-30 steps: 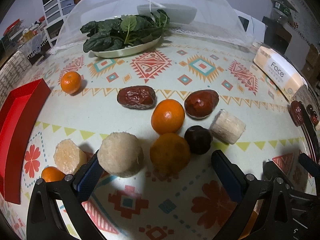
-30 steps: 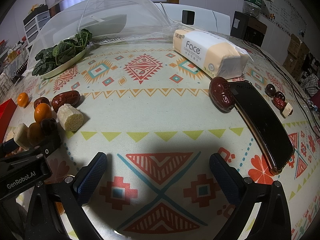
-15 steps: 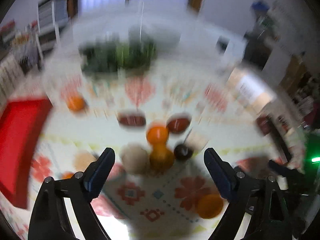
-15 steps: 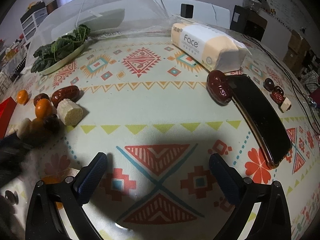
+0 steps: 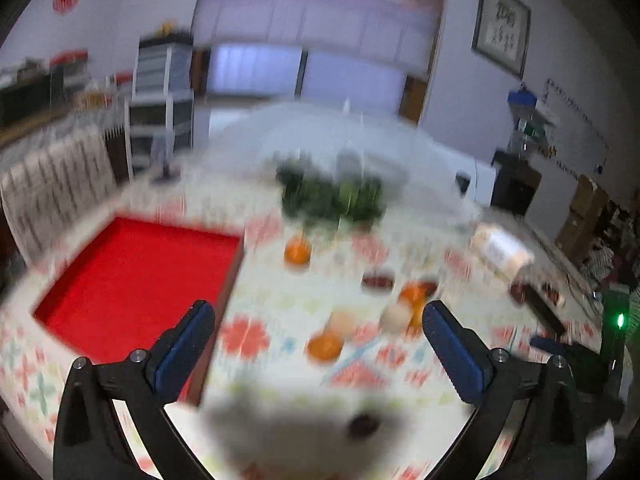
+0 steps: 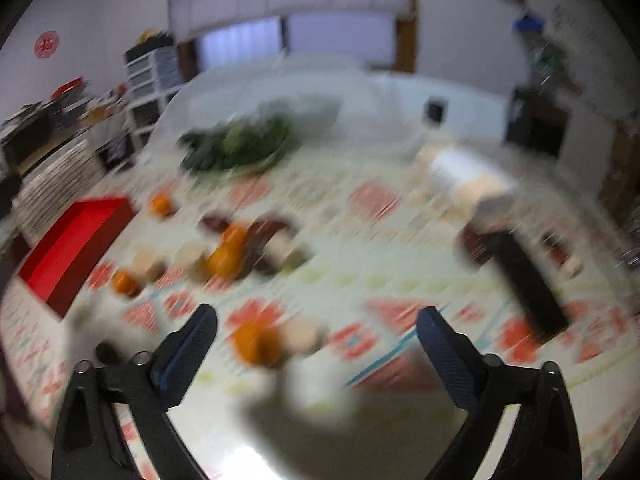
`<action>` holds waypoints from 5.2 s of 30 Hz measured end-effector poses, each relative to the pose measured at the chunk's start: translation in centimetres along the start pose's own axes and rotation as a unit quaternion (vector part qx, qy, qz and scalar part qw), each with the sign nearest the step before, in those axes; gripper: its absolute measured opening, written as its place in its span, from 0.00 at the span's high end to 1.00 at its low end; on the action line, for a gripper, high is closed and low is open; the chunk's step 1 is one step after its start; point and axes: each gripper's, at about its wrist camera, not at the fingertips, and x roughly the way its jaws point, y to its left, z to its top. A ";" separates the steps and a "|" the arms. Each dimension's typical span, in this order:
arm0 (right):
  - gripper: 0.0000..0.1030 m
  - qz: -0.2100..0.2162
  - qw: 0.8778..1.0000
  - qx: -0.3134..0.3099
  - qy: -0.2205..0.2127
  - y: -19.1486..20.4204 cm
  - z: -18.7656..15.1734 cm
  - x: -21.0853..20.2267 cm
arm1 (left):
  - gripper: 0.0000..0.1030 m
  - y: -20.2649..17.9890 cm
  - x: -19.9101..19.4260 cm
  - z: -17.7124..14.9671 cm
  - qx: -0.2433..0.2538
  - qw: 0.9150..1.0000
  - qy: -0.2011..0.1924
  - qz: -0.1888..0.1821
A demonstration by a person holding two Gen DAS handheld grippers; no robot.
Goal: Organize fruits
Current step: 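Grasp the dark round fruit with the left tool while the right tool grasps a tangerine, then carry both fruits over the red tray and open both tools to drop them, then grasp a tangerine with the left tool while the right tool grasps a beige round cake, then lower both held items into the red tray and open both tools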
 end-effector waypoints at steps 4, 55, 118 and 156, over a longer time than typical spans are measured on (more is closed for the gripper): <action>0.25 0.023 0.999 -0.004 0.024 1.0 -1.1 1.6 | 0.32 -0.2 1.4 -3.1 0.028 0.997 0.058 -0.035; 0.63 0.279 0.944 -0.138 0.107 31.4 3.1 7.8 | 0.78 23.4 3.2 1.1 -0.127 0.985 0.070 0.096; 0.66 0.046 0.997 0.006 0.064 -0.6 -0.3 6.0 | 0.69 -1.4 12.5 -2.8 0.100 0.983 0.155 -0.018; 0.66 0.273 0.944 -0.136 0.125 33.0 5.3 10.8 | 0.69 27.0 7.7 3.5 -0.147 0.979 0.114 0.088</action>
